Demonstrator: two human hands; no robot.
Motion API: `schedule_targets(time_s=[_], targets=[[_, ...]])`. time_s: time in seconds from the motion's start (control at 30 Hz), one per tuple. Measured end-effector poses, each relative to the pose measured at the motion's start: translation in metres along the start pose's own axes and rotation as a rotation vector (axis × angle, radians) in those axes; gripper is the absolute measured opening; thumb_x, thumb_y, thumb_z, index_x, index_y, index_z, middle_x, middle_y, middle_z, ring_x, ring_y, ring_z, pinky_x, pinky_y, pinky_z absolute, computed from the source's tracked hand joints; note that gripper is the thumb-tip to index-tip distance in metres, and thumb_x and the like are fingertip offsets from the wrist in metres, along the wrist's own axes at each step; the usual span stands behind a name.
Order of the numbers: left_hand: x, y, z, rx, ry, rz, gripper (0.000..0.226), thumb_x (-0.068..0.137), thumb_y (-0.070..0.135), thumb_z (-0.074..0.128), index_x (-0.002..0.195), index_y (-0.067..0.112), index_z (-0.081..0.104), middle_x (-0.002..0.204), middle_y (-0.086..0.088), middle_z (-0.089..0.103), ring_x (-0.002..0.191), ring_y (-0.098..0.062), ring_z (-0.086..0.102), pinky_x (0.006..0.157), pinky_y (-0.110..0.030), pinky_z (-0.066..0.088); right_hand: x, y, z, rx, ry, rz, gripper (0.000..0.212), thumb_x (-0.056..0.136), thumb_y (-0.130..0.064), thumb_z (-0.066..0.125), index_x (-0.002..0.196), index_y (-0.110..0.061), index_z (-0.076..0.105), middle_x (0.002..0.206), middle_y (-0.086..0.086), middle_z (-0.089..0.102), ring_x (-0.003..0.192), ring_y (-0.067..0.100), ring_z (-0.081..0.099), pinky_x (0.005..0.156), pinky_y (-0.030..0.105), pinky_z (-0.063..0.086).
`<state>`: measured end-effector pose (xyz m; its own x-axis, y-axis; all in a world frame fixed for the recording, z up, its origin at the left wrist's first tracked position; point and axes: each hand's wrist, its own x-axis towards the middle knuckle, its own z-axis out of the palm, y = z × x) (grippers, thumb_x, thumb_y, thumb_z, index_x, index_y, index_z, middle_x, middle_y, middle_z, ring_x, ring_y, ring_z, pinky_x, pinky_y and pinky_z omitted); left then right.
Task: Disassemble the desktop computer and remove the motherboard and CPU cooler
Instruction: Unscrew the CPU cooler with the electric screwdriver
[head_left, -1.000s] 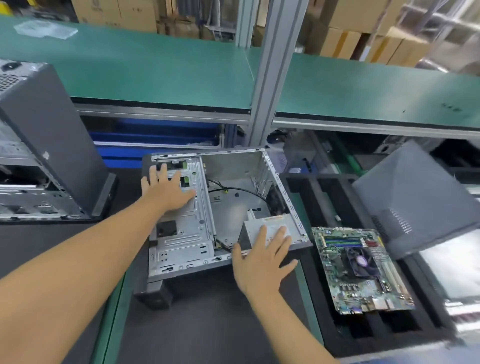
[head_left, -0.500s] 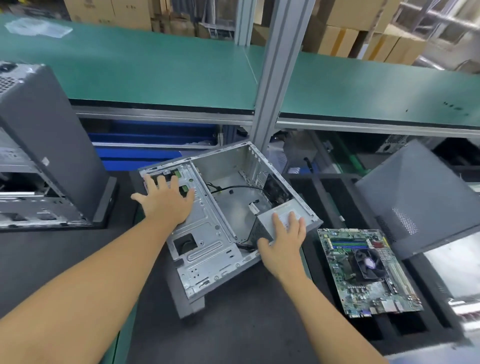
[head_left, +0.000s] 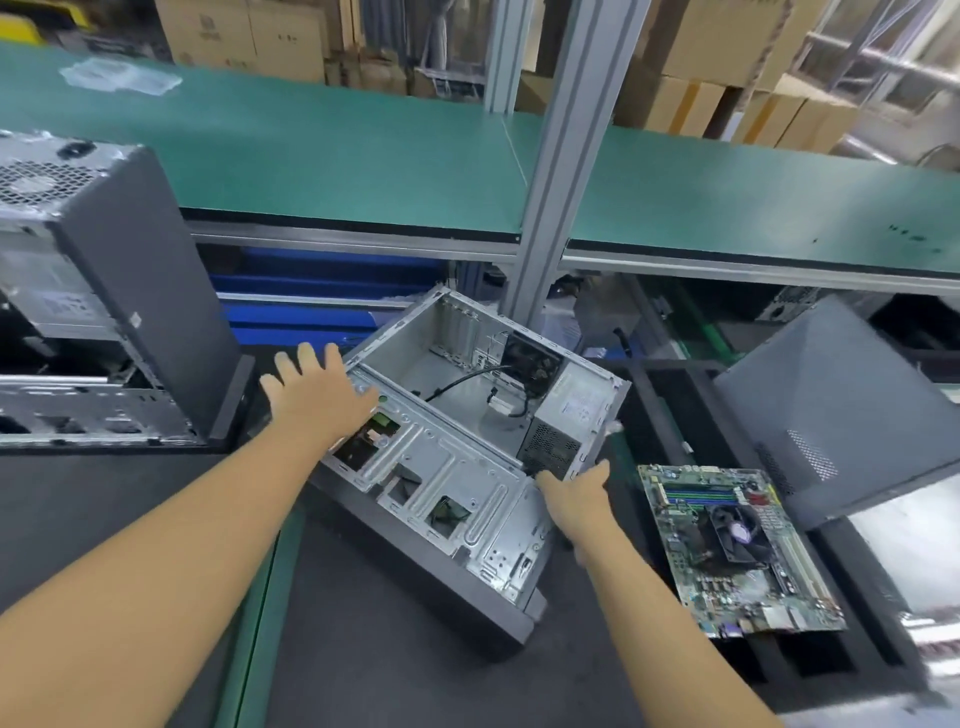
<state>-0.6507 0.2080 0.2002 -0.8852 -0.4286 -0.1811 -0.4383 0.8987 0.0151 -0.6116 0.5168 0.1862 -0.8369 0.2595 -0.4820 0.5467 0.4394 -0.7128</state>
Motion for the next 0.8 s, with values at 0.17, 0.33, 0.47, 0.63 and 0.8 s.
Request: schedule_targets(time_s=[0.17, 0.33, 0.47, 0.63, 0.8], targets=[[0.000, -0.007, 0.013, -0.103, -0.030, -0.001, 0.093, 0.087, 0.080, 0.031, 0.151, 0.012, 0.021, 0.147, -0.023, 0.037, 0.129, -0.042, 0.042, 0.101, -0.053, 0.037, -0.004, -0.003, 0.017, 0.010, 0.115, -0.041, 0.063, 0.100, -0.013, 0.040, 0.150, -0.004, 0.003, 0.136, 0.024, 0.048, 0.107, 0.038, 0.057, 0.088, 0.047, 0.051], [-0.026, -0.001, 0.020, -0.216, -0.175, -0.183, 0.097, 0.083, 0.078, 0.042, 0.148, 0.011, 0.018, 0.144, -0.021, 0.036, 0.125, -0.041, 0.043, 0.097, -0.052, 0.041, 0.030, -0.007, -0.009, -0.195, 0.099, -0.194, 0.044, 0.099, -0.012, 0.041, 0.139, -0.002, 0.025, 0.119, 0.025, 0.058, 0.093, 0.036, 0.060, 0.076, 0.040, 0.048], [-0.032, -0.001, 0.011, -0.237, -0.480, -0.149, 0.107, 0.081, 0.086, 0.037, 0.152, 0.008, 0.030, 0.156, -0.014, 0.034, 0.120, -0.035, 0.057, 0.087, -0.037, 0.050, 0.077, -0.025, -0.046, -0.347, -0.009, -0.278, 0.045, 0.098, -0.018, 0.044, 0.142, -0.016, 0.034, 0.108, 0.010, 0.061, 0.085, 0.026, 0.056, 0.074, 0.035, 0.039], [-0.011, 0.016, 0.006, -0.752, -0.372, -0.285, 0.071, 0.093, 0.055, 0.051, 0.145, 0.007, 0.044, 0.145, -0.015, 0.048, 0.118, -0.033, 0.053, 0.093, -0.040, 0.044, 0.113, -0.039, -0.049, -0.298, -0.017, -0.062, 0.032, 0.091, -0.017, 0.054, 0.120, -0.005, 0.055, 0.103, 0.013, 0.063, 0.084, 0.026, 0.060, 0.069, 0.030, 0.046], [0.002, 0.027, 0.023, -0.807, -0.197, -0.441, 0.017, 0.090, 0.012, 0.054, 0.103, 0.002, 0.051, 0.083, -0.009, 0.051, 0.065, -0.022, 0.049, 0.057, -0.027, 0.040, 0.120, -0.036, -0.045, -0.310, 0.040, -0.129, 0.031, 0.089, -0.008, 0.049, 0.116, -0.006, 0.062, 0.103, 0.013, 0.065, 0.085, 0.031, 0.060, 0.068, 0.029, 0.045]])
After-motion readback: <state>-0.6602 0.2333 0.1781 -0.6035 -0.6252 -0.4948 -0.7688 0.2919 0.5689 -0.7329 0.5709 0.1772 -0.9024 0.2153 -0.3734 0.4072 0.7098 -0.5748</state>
